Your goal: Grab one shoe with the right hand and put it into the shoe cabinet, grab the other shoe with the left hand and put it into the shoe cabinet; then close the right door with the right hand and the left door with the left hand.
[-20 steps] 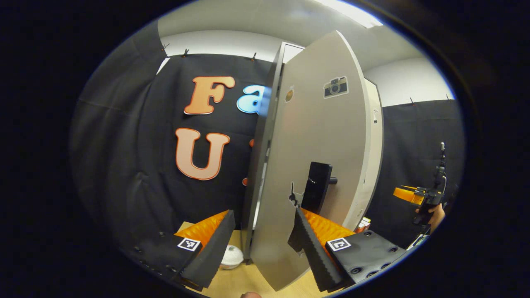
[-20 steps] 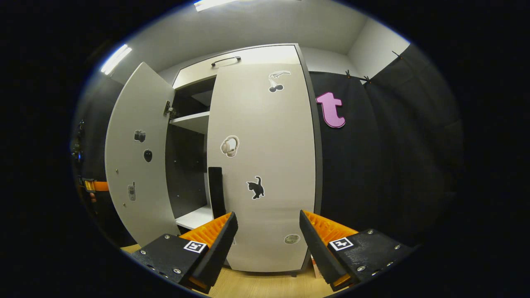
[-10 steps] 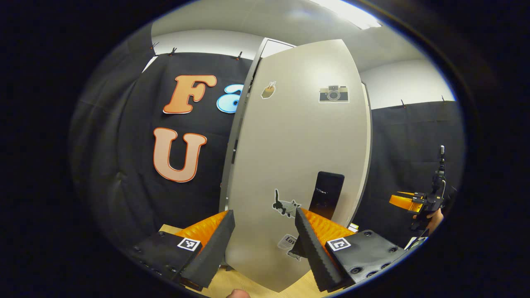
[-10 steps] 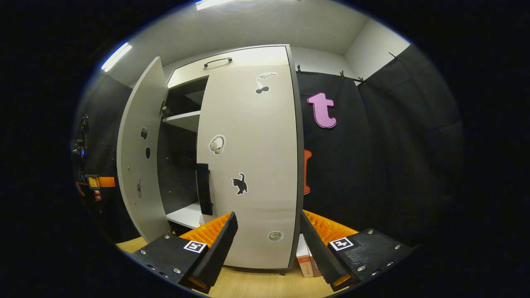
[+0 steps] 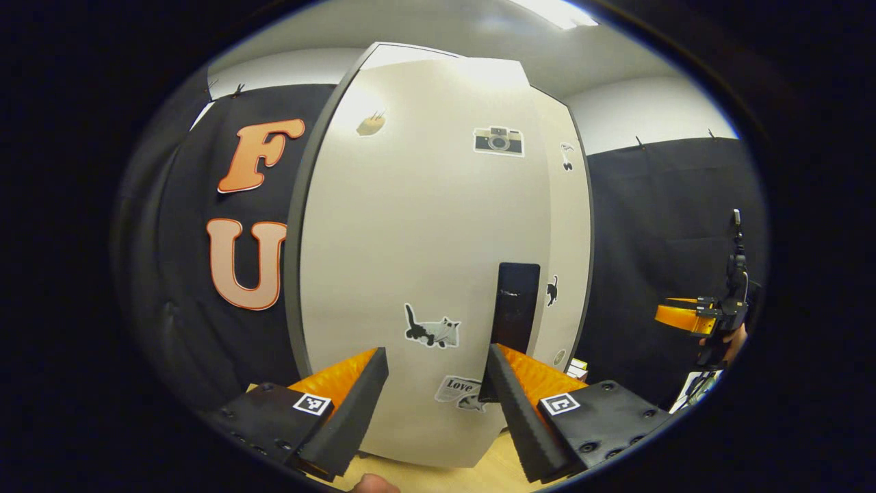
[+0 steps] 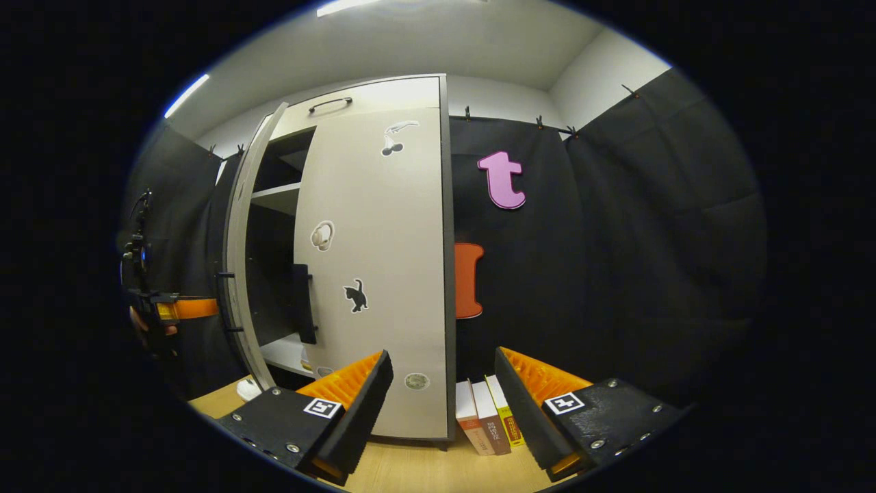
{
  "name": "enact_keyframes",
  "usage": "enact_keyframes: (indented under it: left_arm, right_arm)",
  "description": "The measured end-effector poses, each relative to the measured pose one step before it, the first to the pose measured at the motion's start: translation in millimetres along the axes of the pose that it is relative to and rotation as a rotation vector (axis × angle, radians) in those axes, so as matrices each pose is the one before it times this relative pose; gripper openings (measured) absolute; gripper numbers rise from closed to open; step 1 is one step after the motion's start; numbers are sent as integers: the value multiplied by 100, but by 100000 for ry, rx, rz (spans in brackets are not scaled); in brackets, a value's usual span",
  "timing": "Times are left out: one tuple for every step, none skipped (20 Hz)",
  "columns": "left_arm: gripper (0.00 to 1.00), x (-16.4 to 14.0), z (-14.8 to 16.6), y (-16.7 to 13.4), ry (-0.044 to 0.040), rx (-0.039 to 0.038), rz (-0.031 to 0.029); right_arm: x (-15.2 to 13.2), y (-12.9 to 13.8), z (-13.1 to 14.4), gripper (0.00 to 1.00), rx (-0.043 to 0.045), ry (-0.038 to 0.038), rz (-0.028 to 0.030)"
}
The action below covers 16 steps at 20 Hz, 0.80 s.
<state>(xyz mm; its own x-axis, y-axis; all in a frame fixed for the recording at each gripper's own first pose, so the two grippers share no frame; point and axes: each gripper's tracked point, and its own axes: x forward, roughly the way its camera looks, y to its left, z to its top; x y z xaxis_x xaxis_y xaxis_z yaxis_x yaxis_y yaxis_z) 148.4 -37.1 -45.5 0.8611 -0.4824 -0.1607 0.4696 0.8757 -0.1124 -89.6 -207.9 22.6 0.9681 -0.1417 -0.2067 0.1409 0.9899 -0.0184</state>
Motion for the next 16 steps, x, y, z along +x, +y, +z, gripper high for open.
enact_keyframes:
  left_arm:
    - [94, 443, 402, -52, 571, 846, 783]
    - [93, 207, 184, -619, -247, -58, -1525]
    - [95, 309, 44, -846, -279, -401, -2064]
    - [95, 452, 28, -594, 266, 407, -882]
    - [95, 558, 24, -109, -307, 1267, 726]
    - [95, 516, -3, -23, -47, 966, 1366]
    - [94, 406, -62, -55, 197, -15, 1580]
    - [93, 442, -65, -20, 656, -901, 1615]
    - [95, 401, -127, -330, 571, -1562, 464]
    - [95, 437, -1, -441, -62, -1791, -303]
    - [94, 871, -81, -247, -68, -821, 1237]
    - [93, 718, -159, -18, 149, -4, 1770]
    - [95, 49, 88, -27, -130, -195, 1733]
    - [95, -113, 52, 69, 170, 285, 1835]
    - [96, -437, 248, 27, -340, 218, 1438]
    - [95, -522, 505, -130, -1019, 512, 860]
  right_arm:
    - [-245, -656, 50, 92, 446, -296, -1337]
    - [-275, -478, 28, 92, 783, -174, -731]
    - [-109, -363, -148, 92, 725, 254, -787]
    - [-152, -477, -88, 92, 484, 373, -788]
    - [-108, -356, -146, 92, 258, 179, -678]
    - [-112, -292, -57, 93, 265, 43, -704]
    - [-125, -143, -139, 93, 205, 239, -152]
    - [-172, -230, -186, 92, -20, 217, -466]
    - [-61, -192, -109, 92, -217, 81, -235]
    - [-99, -233, -80, 93, -110, 143, -604]
    - [-82, -38, -37, 92, 213, 69, 93]
    - [-129, 185, 39, 92, 289, 24, 590]
    - [84, 242, 69, 93, 95, -72, 936]
    - [190, 308, 130, 93, -305, -85, 1261]
    - [236, 298, 211, 92, -645, -248, 1078]
    - [187, 463, 473, 93, -704, -863, 1839]
